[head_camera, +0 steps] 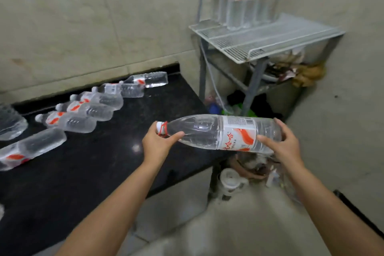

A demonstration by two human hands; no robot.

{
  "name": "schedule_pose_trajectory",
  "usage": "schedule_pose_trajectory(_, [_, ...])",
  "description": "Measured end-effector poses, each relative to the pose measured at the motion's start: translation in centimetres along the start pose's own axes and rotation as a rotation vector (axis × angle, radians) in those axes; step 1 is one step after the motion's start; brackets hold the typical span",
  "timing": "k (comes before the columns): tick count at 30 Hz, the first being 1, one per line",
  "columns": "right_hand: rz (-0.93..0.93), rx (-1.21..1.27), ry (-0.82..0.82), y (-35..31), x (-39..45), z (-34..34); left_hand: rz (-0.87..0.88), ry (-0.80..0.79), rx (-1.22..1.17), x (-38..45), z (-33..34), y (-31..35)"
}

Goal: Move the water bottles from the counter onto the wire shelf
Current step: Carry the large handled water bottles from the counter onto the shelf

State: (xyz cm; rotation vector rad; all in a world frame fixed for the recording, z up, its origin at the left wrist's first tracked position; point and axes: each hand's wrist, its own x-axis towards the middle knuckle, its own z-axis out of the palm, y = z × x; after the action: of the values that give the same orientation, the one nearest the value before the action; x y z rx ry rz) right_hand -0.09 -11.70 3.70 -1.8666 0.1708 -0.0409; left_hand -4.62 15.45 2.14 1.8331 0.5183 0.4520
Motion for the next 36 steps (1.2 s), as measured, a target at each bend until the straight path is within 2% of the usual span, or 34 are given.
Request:
schedule_pose_trajectory(8, [-0.163,0.065,0.189,-1.8,10.6,-15.9,0.232,-0.023,-0.134,1.6,16.7,12.3])
schedule_pose_trajectory(15, [-0.343,0.101,0.229,-7.6,20.0,-23.3,0.390,0.031,-0.221,6.0,24.0,22.7])
schedule_pose_trajectory(21, [-0.383,0.033,0.137,-10.8,30.7,-24.2,0.530,0.144,-0.077,12.9,28.0,28.3])
schedule_pose_trajectory(29, [-0.317,-0.022,-0.069,-13.4,45.7,-20.8,0.649,0.250,0.156,22.9,32.6,34.2])
schedule_pose_trajectory(36, [-0.060,0.208,-0.289,-13.1,55.2,-18.4,0.752,0.228,0.347,27.9,38.1,38.8])
